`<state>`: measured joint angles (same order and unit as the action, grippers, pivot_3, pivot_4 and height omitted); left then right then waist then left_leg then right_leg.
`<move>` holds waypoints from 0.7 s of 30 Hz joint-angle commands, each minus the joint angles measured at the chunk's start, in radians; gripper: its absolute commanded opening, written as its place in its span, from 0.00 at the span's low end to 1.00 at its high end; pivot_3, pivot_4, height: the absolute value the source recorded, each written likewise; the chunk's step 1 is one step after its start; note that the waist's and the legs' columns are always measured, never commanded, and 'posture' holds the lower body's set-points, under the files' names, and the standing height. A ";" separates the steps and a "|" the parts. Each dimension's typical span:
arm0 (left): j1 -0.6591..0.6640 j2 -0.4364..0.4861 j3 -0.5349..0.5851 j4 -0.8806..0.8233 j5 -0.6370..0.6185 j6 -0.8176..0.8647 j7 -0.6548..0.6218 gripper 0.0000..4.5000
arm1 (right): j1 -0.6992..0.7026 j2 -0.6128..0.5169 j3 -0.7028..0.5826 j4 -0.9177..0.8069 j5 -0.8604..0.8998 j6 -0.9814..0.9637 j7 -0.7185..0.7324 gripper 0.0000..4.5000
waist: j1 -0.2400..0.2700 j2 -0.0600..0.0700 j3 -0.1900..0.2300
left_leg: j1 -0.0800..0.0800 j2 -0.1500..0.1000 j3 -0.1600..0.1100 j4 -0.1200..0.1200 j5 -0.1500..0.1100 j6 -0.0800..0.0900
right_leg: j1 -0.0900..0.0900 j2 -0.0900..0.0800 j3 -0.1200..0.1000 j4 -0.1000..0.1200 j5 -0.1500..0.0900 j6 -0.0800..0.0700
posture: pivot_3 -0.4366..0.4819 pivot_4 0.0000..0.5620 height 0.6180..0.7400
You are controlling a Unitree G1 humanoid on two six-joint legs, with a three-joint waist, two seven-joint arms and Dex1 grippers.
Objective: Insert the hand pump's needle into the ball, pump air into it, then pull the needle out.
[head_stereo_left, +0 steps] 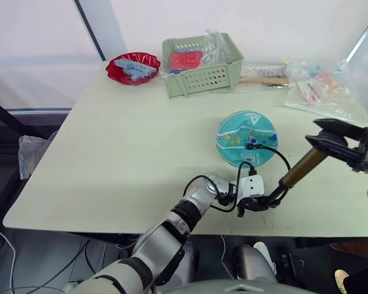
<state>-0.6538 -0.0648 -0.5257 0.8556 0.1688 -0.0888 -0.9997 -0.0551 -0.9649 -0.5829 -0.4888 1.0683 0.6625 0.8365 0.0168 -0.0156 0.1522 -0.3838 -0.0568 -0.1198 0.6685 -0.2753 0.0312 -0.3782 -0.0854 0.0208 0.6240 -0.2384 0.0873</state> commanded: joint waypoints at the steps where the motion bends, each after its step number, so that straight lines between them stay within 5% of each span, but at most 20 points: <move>1: 0.048 0.053 -0.037 0.123 0.076 0.065 0.029 0.21 | -0.066 -0.044 -0.102 -0.014 0.077 0.018 -0.036 0.40 | 0.000 0.000 0.000 | 0.000 0.000 0.000 0.000 0.000 0.000 | 0.000 0.000 0.000 0.000 0.000 0.000 | 0.48 0.27 0.97; 11: 0.048 0.053 -0.036 0.124 0.077 0.063 0.028 0.21 | -0.072 -0.043 -0.111 -0.047 0.091 0.053 -0.068 0.40 | 0.000 0.000 0.000 | 0.000 0.000 0.000 0.000 0.000 0.000 | 0.000 -0.001 0.000 0.000 0.000 0.000 | 0.48 0.27 0.97; 21: 0.049 0.056 -0.035 0.119 0.077 0.067 0.028 0.21 | 0.169 0.130 0.121 -0.142 -0.144 -0.082 -0.016 0.40 | -0.003 -0.010 -0.007 | 0.002 0.000 -0.001 0.000 0.000 0.000 | 0.001 0.000 -0.001 0.000 -0.001 0.002 | 0.48 0.27 0.97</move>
<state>-0.6507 -0.0562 -0.5249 0.8569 0.1725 -0.0897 -0.9966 0.0820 -0.8534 -0.5359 -0.6153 0.9600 0.5866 0.8025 0.0140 -0.0252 0.1456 -0.3814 -0.0563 -0.1209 0.6680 -0.2755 0.0309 -0.3774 -0.0856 0.0201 0.6239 -0.2398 0.0892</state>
